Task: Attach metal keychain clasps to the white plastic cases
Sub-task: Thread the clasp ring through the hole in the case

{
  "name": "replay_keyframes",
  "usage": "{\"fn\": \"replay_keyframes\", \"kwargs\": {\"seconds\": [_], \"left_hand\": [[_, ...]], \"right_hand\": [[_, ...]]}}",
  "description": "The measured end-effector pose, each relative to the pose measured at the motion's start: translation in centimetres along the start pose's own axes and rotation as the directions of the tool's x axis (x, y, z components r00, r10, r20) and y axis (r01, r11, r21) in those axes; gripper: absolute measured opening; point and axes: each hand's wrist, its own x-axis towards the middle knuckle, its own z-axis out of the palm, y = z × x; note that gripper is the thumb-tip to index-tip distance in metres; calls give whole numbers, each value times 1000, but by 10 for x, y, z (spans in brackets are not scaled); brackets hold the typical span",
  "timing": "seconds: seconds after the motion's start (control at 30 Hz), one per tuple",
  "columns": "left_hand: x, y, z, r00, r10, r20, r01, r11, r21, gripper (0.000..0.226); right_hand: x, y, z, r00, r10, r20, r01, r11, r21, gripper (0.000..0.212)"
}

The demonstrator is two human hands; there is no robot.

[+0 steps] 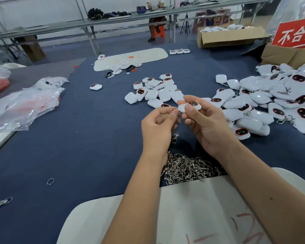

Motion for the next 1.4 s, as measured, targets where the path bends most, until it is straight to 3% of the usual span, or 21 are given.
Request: {"fn": "replay_keyframes", "kwargs": {"seconds": [0.17,0.33,0.53,0.7,1.07,1.23,1.4], "left_hand": [[2,2,-4,997,-29,-78,21,994,-107,7],[4,2,-7,993,92,-79,-86,993,81,10],[7,1,-12,955,298,11,-280,885,371,11],[4,-1,-8,935,355,-27,-323,879,352,9],[5,0,-8,957,281,-79,-244,919,310,13],[3,1,-11,921,389,-10,-330,794,510,17],[3,-1,-18,890,422,172,-423,623,659,19]], "right_hand": [[-1,0,2,1000,22,12,-22,999,-24,40],[0,0,0,999,43,15,-44,999,6,42],[2,2,-2,1000,29,-8,-29,998,-59,42],[1,3,-1,1000,29,-7,-29,997,-68,45],[1,5,-2,1000,8,1,-8,996,-87,47],[0,7,-3,999,-41,26,45,987,-157,44],[0,10,-6,997,-73,30,79,955,-286,32]]}}
